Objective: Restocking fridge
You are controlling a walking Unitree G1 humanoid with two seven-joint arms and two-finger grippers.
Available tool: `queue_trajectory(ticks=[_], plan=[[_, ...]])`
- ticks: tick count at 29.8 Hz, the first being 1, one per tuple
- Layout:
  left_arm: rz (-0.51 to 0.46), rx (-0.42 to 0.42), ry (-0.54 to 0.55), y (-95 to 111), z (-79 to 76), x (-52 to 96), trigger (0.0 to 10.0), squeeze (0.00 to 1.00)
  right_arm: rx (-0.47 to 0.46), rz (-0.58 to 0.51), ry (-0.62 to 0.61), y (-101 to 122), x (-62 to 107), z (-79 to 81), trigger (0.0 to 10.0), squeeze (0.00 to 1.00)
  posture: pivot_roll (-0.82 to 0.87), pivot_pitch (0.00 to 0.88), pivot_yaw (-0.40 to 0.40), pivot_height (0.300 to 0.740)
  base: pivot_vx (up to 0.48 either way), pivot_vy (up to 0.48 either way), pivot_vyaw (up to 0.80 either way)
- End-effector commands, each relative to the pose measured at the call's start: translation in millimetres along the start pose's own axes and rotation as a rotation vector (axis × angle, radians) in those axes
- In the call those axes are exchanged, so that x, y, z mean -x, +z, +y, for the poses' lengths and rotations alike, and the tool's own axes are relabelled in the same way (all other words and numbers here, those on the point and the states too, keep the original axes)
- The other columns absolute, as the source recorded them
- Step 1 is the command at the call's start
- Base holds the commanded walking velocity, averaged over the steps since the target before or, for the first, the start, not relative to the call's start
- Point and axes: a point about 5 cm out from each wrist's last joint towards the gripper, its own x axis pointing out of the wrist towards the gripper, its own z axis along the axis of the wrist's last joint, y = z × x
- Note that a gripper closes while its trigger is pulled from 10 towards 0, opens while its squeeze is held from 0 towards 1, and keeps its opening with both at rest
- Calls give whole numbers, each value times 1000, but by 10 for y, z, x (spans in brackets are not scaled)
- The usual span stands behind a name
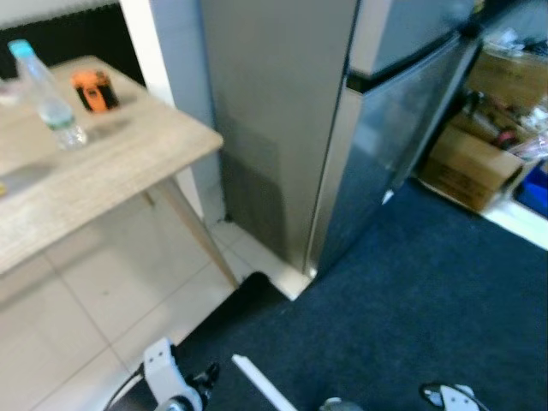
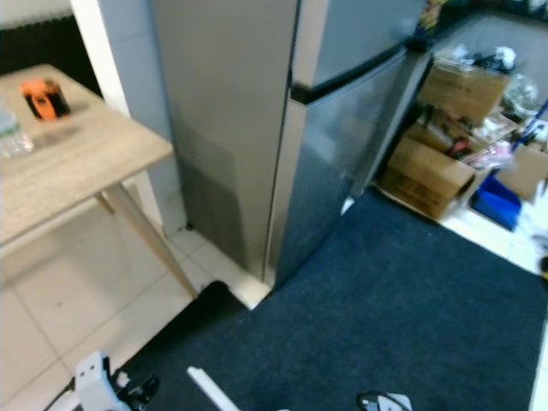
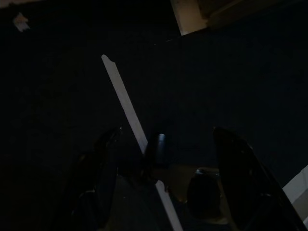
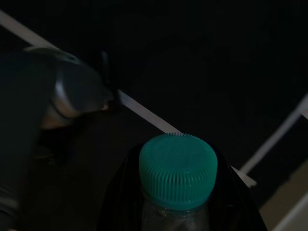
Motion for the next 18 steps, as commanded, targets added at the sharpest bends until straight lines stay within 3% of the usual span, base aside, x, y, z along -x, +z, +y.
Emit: queue_trajectory(ticks=[1,18], plan=[[14,20,5,-25,43,24,10000,0,17,-6,0,18,0,-9,10000,0,-24,46,11,740,0,-465,0],[15,21,-8,-19,26,16,10000,0,38,-14,11,24,-3,14,10000,0,-26,44,11,740,0,-463,0]])
